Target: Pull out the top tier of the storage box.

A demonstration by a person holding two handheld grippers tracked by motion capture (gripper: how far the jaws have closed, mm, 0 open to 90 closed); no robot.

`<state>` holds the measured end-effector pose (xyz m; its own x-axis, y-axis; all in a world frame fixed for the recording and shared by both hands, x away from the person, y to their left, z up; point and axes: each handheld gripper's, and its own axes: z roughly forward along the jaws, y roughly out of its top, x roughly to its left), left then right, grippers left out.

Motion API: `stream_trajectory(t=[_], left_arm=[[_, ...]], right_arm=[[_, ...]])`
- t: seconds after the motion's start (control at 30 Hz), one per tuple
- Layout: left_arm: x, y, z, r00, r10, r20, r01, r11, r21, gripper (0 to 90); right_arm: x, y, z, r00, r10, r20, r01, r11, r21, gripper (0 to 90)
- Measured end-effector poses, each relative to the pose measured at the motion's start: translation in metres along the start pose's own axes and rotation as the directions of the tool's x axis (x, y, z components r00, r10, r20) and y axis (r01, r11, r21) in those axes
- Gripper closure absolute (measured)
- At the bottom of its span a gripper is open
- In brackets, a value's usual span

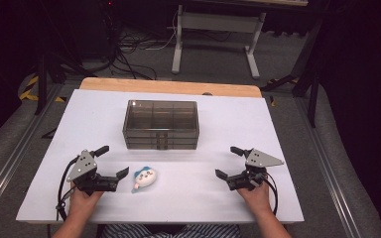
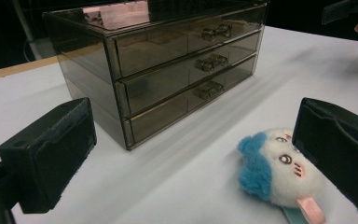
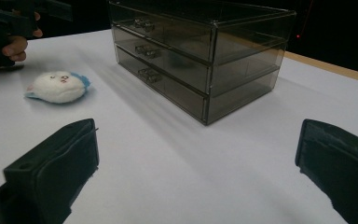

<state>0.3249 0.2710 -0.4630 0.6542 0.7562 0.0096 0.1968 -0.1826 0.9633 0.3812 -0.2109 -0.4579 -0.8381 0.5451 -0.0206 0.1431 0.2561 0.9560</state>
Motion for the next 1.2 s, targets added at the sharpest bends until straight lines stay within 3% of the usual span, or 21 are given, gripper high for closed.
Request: stream_trajectory(t=[0.33,0.9,1.07,1.2], left_arm=[[0.001,0.0,0.0,0.9998,0.006,0.018,-0.006,1.0,-0.003,0.4],[0.002,0.005,-0.001,0.9993,0.02,-0.031,-0.019,0.9992,0.034,0.1],[0.005,0.008,-0.004,0.9994,-0.003,-0.033,0.003,0.9997,0.024,0.2],[0.003,0.011,-0.003,0.9993,0.021,-0.032,-0.02,0.9988,0.045,0.7]], right_arm=[[0.001,0.0,0.001,0.9999,-0.011,-0.002,0.011,1.0,-0.002,0.0],[0.001,0.0,0.001,0.9999,-0.006,-0.01,0.006,1.0,-0.001,0.1],[0.001,0.0,0.002,0.9998,-0.005,-0.02,0.005,1.0,-0.006,0.1],[0.001,0.0,0.002,0.9998,-0.002,-0.02,0.002,1.0,-0.004,0.1]])
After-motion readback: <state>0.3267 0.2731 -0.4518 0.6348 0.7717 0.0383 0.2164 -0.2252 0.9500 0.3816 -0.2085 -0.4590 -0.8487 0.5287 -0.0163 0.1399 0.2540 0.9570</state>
